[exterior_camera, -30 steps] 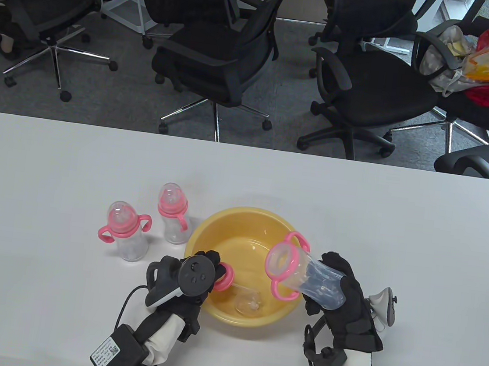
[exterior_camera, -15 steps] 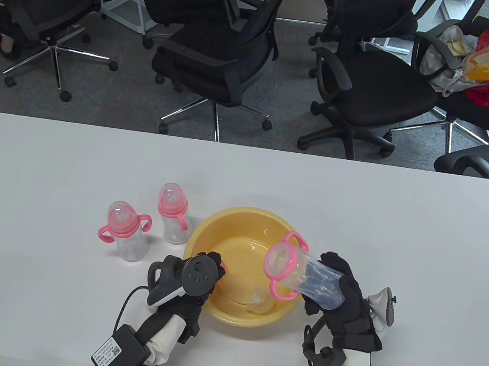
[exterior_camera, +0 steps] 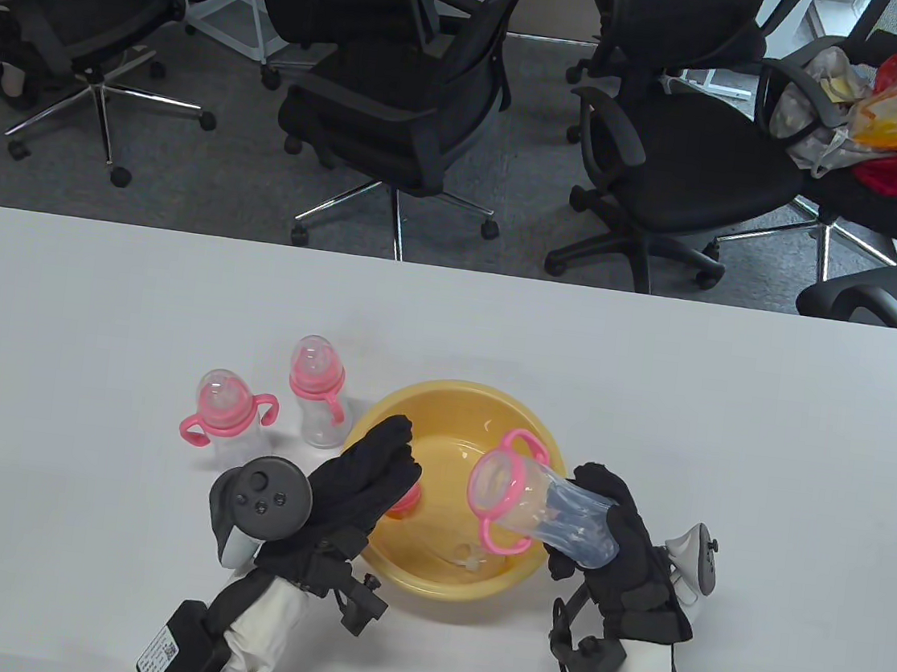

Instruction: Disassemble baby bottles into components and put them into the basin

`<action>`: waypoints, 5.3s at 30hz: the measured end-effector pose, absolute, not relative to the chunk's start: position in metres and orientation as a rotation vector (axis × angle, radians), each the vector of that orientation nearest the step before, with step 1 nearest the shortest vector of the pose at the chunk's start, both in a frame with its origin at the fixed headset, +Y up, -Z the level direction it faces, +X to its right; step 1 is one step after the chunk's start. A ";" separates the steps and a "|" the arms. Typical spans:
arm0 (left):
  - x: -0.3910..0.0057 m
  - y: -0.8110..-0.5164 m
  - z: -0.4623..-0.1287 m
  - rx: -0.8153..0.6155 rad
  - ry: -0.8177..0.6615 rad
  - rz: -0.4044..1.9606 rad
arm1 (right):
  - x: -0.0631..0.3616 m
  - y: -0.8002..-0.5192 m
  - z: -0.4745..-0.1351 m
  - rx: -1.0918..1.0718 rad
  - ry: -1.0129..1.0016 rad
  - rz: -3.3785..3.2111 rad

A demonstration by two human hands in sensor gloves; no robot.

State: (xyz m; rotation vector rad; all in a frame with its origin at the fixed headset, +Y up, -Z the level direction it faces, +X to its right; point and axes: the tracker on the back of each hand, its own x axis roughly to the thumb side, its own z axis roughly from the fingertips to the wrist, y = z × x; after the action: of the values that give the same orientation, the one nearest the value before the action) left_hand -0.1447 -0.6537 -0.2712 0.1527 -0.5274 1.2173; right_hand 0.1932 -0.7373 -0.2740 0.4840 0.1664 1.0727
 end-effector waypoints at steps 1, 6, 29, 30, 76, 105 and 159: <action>-0.145 -0.653 -0.270 0.142 -0.546 1.281 | 0.191 -0.738 -0.274 0.482 0.175 1.083; -0.134 -0.653 -0.267 0.004 -0.652 1.341 | 0.181 -0.738 -0.275 0.485 0.214 1.134; -0.125 -0.653 -0.267 -0.040 -0.715 1.207 | 0.174 -0.737 -0.274 0.478 0.248 1.227; -0.127 -0.653 -0.268 -0.027 -0.708 1.215 | 0.176 -0.737 -0.275 0.472 0.238 1.213; -0.068 -0.736 -0.314 -0.526 -0.433 0.475 | 0.206 -0.740 -0.274 0.387 0.082 1.038; -0.143 -0.644 -0.282 0.185 -0.455 1.159 | 0.182 -0.706 -0.275 0.298 0.100 1.641; -0.168 -0.630 -0.273 0.205 -0.472 1.340 | 0.079 -0.717 -0.372 -0.033 0.908 2.760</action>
State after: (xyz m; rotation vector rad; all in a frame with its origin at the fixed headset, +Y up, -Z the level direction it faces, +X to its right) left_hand -0.1678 -0.6300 -0.2731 0.2054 -0.4723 1.3402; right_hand 0.0786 -0.7166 -0.3722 -0.0328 0.9078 2.7599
